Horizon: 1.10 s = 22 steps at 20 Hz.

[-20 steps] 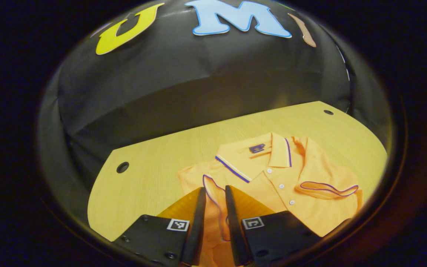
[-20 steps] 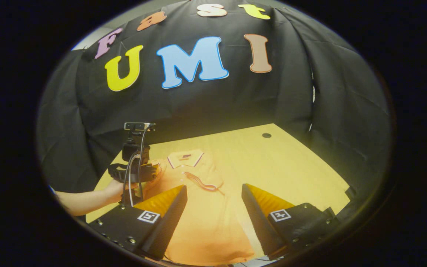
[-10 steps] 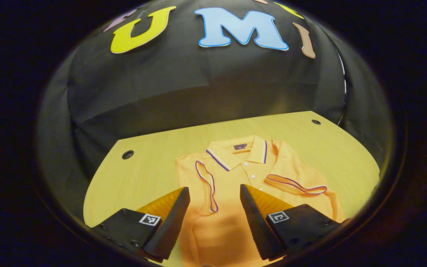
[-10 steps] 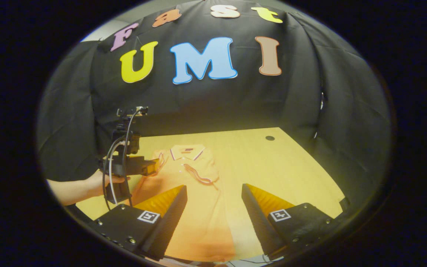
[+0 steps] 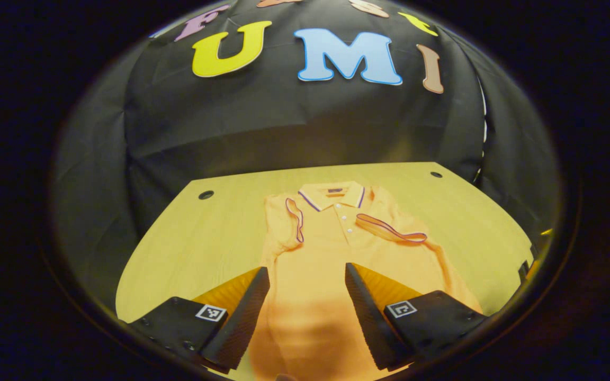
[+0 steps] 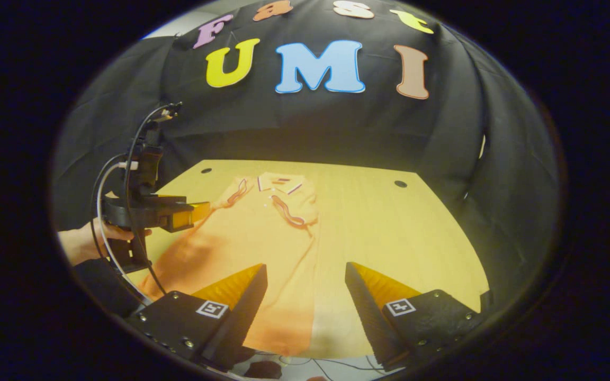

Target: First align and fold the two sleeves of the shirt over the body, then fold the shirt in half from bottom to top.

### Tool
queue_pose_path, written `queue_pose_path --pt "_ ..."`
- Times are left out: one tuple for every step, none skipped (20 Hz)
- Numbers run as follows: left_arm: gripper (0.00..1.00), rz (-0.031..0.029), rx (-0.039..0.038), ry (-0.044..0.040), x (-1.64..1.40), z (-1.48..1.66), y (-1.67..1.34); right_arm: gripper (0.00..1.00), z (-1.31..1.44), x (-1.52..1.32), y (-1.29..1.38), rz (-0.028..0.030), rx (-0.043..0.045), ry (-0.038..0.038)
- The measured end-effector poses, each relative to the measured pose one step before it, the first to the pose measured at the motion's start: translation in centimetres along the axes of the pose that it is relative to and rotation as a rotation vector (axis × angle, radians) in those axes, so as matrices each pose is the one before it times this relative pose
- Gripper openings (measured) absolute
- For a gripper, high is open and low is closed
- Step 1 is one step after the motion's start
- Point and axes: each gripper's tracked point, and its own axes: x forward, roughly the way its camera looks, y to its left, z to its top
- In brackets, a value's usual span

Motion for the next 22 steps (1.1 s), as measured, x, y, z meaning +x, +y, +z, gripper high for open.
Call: queue_pose_path --pt "0.94 -0.00691 -0.00009 0.01079 -0.79 -0.873 0.067 0.92 -0.691 0.116 0.343 0.00173 0.00419 0.01086" --pt "0.94 -0.00698 -0.00262 0.01049 -0.718 -0.849 0.013 0.92 -0.621 0.105 0.235 -0.00172 0.00128 0.01054" --pt "0.96 -0.00574 -0.00499 0.00906 -0.73 -0.706 0.027 0.92 -0.77 0.019 0.218 -0.00692 -0.0016 0.0143" --pt "0.96 -0.00564 -0.00801 0.01213 -0.682 -0.772 0.017 0.93 -0.769 0.065 0.17 -0.00673 0.00291 0.02181" --pt "0.96 -0.00787 -0.01132 0.0094 -0.724 -0.826 0.014 0.92 -0.664 -0.102 0.334 0.00126 0.00912 0.01392" --pt "0.96 -0.00493 -0.0132 0.00392 -0.653 -0.593 0.098 0.93 -0.476 0.141 0.317 0.00307 0.01267 0.01006" --pt "0.94 -0.00194 -0.01469 0.00847 -0.478 -0.864 0.206 0.92 -0.805 0.23 0.236 -0.00232 0.01009 0.0193" --pt "0.94 -0.00317 -0.01161 0.01429 -0.643 -1.047 0.156 0.92 -0.779 0.126 0.029 -0.00952 0.00586 0.01698" --pt "0.94 -0.00235 -0.00833 0.01105 -0.539 -0.955 0.204 0.93 -0.675 0.166 0.049 -0.00888 0.00382 0.01662" --pt "0.96 -0.00484 -0.00578 0.01555 -0.357 -1.018 0.309 0.93 -0.723 0.17 0.041 -0.00636 0.00372 0.02113" --pt "0.96 -0.00945 -0.00388 0.01687 -0.368 -1.195 0.07 0.93 -0.788 0.142 0.177 -0.0047 0.00603 0.01966" --pt "0.94 -0.00546 -0.00038 0.01297 -0.272 -0.933 0.27 0.93 -0.649 0.122 0.216 0.00107 0.01192 0.01975" --pt "0.96 -0.0003 0.00251 0.01926 -0.305 -1.088 0.386 0.92 -0.747 0.29 0.152 0.00076 0.01042 0.02052" --pt "0.94 0.00114 0.00146 0.01938 -0.302 -1.118 0.424 0.93 -0.585 0.277 0.073 -0.00507 0.0058 0.01852" --pt "0.94 0.00006 -0.00103 0.01549 -0.312 -0.928 0.289 0.93 -0.713 0.107 -0.051 -0.00798 0.00351 0.01824" --pt "0.96 -0.00105 -0.00157 0.01402 -0.439 -0.918 0.352 0.93 -0.557 0.222 -0.055 -0.00603 0.00451 0.01567" --pt "0.96 -0.00041 0.00076 0.01079 -0.355 -0.858 0.058 0.93 -0.535 0.184 0.023 -0.00534 0.00435 0.01067" --pt "0.94 0.00081 0.00352 0.01078 -0.357 -0.67 0.346 0.93 -0.394 0.182 -0.089 -0.00639 0.00319 0.01104" --pt "0.94 0.00067 0.00462 0.00637 -0.412 -0.643 0.323 0.91 -0.519 0.221 -0.003 -0.00538 0.00567 0.01231" --pt "0.94 -0.00363 0.00404 0.00289 -0.314 -0.413 0.161 0.91 -0.334 0.276 0.025 -0.00163 0.00801 0.01218" --pt "0.94 -0.00774 0.00194 0.00751 -0.367 -0.557 -0.048 0.91 -0.304 0.406 0.051 -0.00092 0.00776 0.01003" --pt "0.94 -0.00322 0.0021 0.00693 -0.354 -0.502 0.075 0.91 -0.402 0.322 -0.035 -0.00371 0.00307 0.01229"
